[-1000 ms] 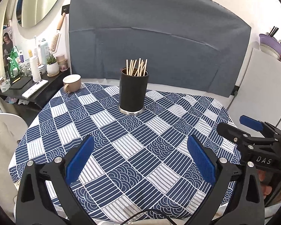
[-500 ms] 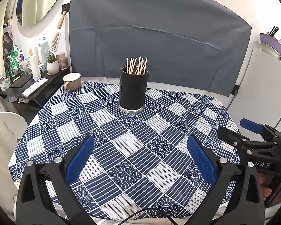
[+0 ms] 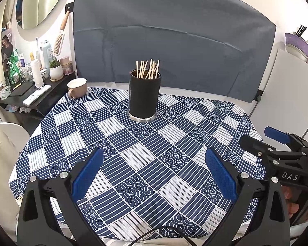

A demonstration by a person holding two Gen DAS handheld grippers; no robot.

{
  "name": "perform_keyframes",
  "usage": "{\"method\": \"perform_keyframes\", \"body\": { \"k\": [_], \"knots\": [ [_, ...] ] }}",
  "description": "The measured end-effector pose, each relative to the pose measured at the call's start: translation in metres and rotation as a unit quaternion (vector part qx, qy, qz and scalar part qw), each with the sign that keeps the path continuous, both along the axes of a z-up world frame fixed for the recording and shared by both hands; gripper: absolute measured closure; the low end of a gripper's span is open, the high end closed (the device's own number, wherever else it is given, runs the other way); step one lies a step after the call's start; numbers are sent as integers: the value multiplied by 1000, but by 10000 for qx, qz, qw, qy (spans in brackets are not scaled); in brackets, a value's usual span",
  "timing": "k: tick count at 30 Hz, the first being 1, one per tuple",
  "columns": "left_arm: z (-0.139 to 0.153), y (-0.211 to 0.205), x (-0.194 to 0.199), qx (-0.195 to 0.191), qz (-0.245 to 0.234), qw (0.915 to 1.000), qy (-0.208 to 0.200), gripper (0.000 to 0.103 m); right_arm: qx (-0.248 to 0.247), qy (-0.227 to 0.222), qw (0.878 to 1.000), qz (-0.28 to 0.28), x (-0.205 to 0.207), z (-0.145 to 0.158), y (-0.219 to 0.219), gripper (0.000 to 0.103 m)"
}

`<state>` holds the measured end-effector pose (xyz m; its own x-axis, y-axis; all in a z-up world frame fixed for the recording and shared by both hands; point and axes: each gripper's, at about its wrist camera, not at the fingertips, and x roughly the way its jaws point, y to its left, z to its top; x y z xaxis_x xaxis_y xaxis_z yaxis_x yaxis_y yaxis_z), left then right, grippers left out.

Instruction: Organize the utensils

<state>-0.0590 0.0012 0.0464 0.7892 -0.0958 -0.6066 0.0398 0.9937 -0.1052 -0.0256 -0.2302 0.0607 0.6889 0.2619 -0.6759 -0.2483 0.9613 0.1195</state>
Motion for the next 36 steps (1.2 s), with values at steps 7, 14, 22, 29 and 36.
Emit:
{"method": "perform_keyframes", "body": {
  "k": [7, 14, 22, 29, 36],
  "knots": [
    [-1, 3, 8, -49, 70, 10000, 39, 6, 4, 53, 10000, -24, 9, -3, -1, 8],
    [-1, 6, 16, -40, 80, 9999, 69, 6, 2, 60, 10000, -21, 16, -4, 3, 8],
    [-2, 7, 25, 7, 61, 9999, 130, 6, 26, 64, 10000, -35, 22, -6, 4, 8],
    [-4, 4, 30, 30, 24, 9998, 171, 6, 26, 90, 9999, -84, 27, -7, 3, 8],
    [-6, 4, 34, 15, 61, 9998, 174, 6, 6, 92, 9999, -88, 30, -9, 2, 8]
  ]
}}
